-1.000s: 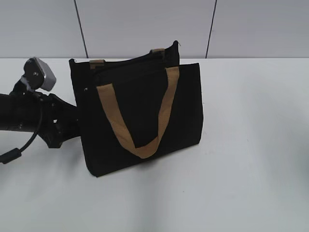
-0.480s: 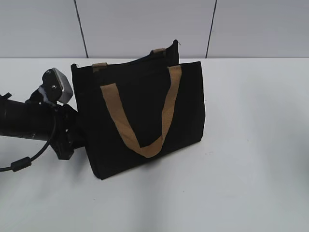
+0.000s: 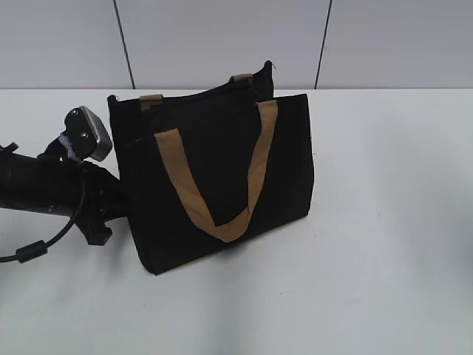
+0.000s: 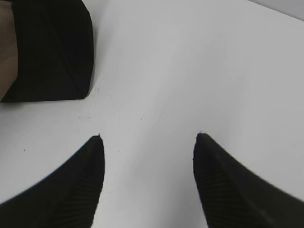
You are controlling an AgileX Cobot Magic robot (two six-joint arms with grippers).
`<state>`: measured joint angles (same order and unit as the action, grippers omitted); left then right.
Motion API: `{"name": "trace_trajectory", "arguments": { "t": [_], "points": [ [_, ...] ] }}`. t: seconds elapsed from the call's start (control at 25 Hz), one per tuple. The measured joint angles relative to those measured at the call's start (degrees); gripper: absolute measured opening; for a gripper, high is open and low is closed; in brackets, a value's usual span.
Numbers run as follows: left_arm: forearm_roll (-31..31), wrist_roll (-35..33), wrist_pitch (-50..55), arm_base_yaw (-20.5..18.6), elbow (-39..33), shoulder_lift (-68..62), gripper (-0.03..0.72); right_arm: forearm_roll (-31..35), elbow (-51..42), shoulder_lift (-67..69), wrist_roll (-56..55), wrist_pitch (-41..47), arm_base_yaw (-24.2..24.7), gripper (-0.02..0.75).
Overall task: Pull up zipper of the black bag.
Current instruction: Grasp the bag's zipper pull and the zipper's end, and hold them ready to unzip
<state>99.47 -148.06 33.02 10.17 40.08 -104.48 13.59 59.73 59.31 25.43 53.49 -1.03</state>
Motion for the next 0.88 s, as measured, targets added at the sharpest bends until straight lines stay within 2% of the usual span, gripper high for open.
{"name": "trace_trajectory", "arguments": {
  "t": [0.24, 0.6, 0.88],
  "points": [
    [0.00, 0.00, -2.92, -0.06, 0.17, 0.00, 0.077, 0.00, 0.00, 0.00, 0.00, 0.00, 0.00, 0.463],
    [-0.24, 0.00, -4.18, -1.06, 5.63, -0.04, 0.077, 0.05, 0.00, 0.00, 0.00, 0.00, 0.00, 0.463],
    [-0.18, 0.34, -8.80, -1.12, 6.19, 0.03, 0.077, 0.05, 0.00, 0.05, 0.00, -0.01, 0.00, 0.463]
  ]
}}
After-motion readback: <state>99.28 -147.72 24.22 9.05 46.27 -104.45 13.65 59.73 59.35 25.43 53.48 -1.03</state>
